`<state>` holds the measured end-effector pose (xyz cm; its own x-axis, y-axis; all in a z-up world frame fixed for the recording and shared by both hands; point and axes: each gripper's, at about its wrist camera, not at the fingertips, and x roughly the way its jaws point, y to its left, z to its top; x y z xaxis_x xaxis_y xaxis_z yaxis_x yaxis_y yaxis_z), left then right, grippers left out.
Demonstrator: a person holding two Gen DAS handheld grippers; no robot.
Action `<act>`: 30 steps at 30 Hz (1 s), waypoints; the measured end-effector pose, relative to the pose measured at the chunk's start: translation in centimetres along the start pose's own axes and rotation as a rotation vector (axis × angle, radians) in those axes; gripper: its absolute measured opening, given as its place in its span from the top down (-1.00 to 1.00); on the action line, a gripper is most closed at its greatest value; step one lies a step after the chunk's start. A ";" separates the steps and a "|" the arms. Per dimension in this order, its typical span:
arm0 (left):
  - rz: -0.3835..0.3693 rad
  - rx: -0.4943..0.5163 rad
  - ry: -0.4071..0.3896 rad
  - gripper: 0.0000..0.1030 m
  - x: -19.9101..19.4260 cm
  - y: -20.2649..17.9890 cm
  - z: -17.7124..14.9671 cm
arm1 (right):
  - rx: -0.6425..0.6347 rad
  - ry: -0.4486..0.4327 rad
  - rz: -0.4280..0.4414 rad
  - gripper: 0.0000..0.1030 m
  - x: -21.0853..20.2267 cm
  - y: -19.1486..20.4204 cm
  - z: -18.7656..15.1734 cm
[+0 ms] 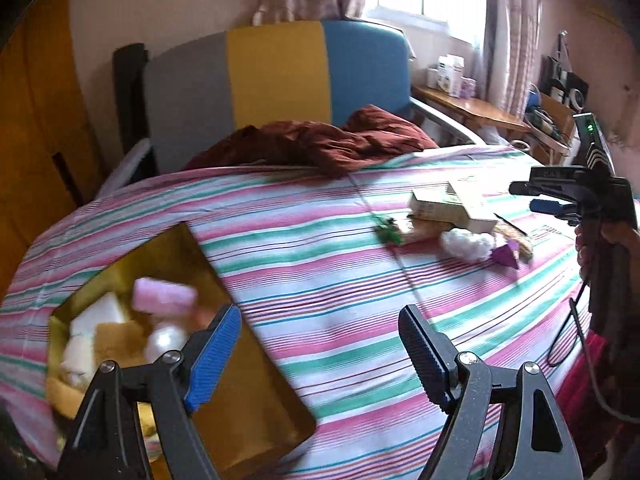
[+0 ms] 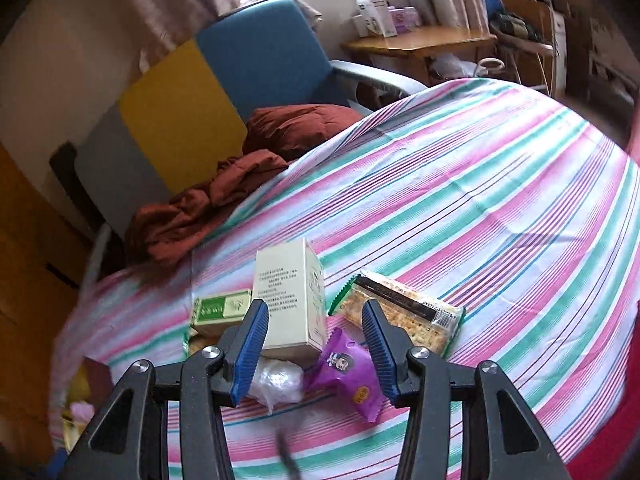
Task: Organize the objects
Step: 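Withdraw both tools from the tray toward the boxes, then grasp the green essential-oil box with the left tool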
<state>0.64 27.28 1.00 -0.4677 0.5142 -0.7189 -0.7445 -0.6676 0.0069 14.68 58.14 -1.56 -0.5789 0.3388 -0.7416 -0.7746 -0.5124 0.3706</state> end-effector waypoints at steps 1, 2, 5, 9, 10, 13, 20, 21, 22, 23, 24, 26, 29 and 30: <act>-0.016 0.007 0.006 -0.58 0.5 -0.6 0.3 | 0.005 0.000 -0.001 0.04 0.1 0.0 0.0; -0.025 0.013 0.011 -0.57 0.9 -1.0 0.6 | 0.015 0.003 0.007 0.04 0.1 -0.2 0.0; -0.051 0.026 0.024 -0.53 2.4 -2.6 1.8 | 0.045 0.011 0.035 0.04 0.1 -0.5 0.1; -0.076 0.099 0.022 -0.53 4.3 -4.8 3.6 | 0.081 0.026 0.068 0.04 0.2 -1.1 0.2; -0.083 0.124 0.021 -0.53 4.9 -5.4 4.1 | 0.086 0.030 0.072 0.04 0.2 -1.2 0.2; -0.096 0.211 0.023 -0.53 6.8 -6.8 5.6 | 0.093 0.040 0.090 0.04 0.4 -1.3 0.2; -0.142 0.381 0.033 -0.54 11.2 -9.5 8.8 | 0.087 0.083 0.130 0.04 0.9 -1.1 0.0; -0.156 0.409 0.035 -0.54 11.8 -10.0 9.2 | 0.088 0.085 0.134 0.04 0.9 -1.1 0.0; -0.163 0.427 0.034 -0.54 12.3 -10.3 9.4 | 0.090 0.087 0.138 0.04 0.9 -1.1 0.0; -0.167 0.450 0.035 -0.54 12.8 -10.6 9.7 | 0.093 0.091 0.144 0.04 1.0 -1.1 0.0; -0.175 0.477 0.040 -0.54 13.4 -11.0 10.0 | 0.095 0.094 0.150 0.03 1.0 -1.1 0.0; -0.194 0.515 0.059 -0.55 14.6 -11.6 10.6 | 0.101 0.102 0.162 0.03 1.1 -1.2 0.0; -0.222 0.588 0.071 -0.57 16.1 -12.5 11.2 | 0.107 0.114 0.173 0.03 1.2 -1.3 -0.1; -0.231 0.622 0.083 -0.57 16.7 -12.9 11.3 | 0.108 0.119 0.174 0.03 1.3 -1.4 -0.1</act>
<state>-2.99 50.58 -3.23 -0.2434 0.5473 -0.8008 -0.9688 -0.0974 0.2278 14.99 59.21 -3.09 -0.6771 0.1539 -0.7196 -0.6921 -0.4655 0.5517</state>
